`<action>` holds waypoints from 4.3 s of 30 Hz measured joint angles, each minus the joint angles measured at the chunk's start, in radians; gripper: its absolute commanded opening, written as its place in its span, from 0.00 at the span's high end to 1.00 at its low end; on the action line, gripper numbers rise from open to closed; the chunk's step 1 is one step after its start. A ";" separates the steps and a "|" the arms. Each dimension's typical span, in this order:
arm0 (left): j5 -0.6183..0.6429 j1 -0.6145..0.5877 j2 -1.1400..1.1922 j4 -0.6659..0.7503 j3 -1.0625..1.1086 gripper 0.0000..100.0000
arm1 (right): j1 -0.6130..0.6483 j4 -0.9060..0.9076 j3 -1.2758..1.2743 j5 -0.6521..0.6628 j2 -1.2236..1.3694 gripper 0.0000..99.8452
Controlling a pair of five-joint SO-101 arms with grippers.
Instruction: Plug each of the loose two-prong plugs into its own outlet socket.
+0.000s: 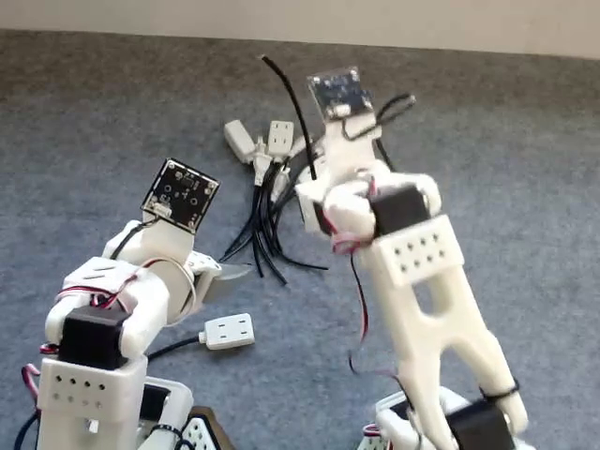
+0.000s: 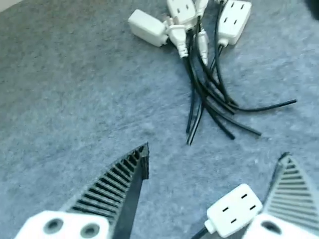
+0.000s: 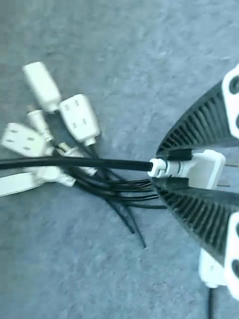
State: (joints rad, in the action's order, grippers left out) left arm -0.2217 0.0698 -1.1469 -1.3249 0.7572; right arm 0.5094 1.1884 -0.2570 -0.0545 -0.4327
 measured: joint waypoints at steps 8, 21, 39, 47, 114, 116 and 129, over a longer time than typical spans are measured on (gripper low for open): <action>0.005 0.054 -0.258 0.169 0.209 0.61 | 0.092 -0.410 -0.419 -0.083 -0.176 0.99; 0.029 0.060 -0.569 0.311 0.598 0.61 | 0.319 -0.385 -0.454 -0.087 -0.258 0.99; 0.029 -0.020 -0.318 0.520 0.655 0.61 | 0.328 -0.051 -0.345 0.057 -0.272 0.99; 0.029 -0.021 -0.313 0.522 0.655 0.61 | 0.292 0.002 -0.344 0.106 -0.273 0.99; 0.181 -1.192 1.883 0.666 -1.346 0.61 | 0.483 0.157 -0.092 -0.259 0.229 0.99; 0.181 -1.191 1.883 0.666 -1.346 0.61 | 0.483 0.150 -0.103 -0.259 0.229 0.99; 0.181 -1.191 1.883 0.666 -1.346 0.61 | 0.483 0.115 -0.143 -0.313 0.229 0.99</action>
State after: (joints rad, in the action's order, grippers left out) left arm -0.0407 -1.1208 0.7357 -0.6590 -0.5884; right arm 0.9927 1.3034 -0.3997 -0.3675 -0.2041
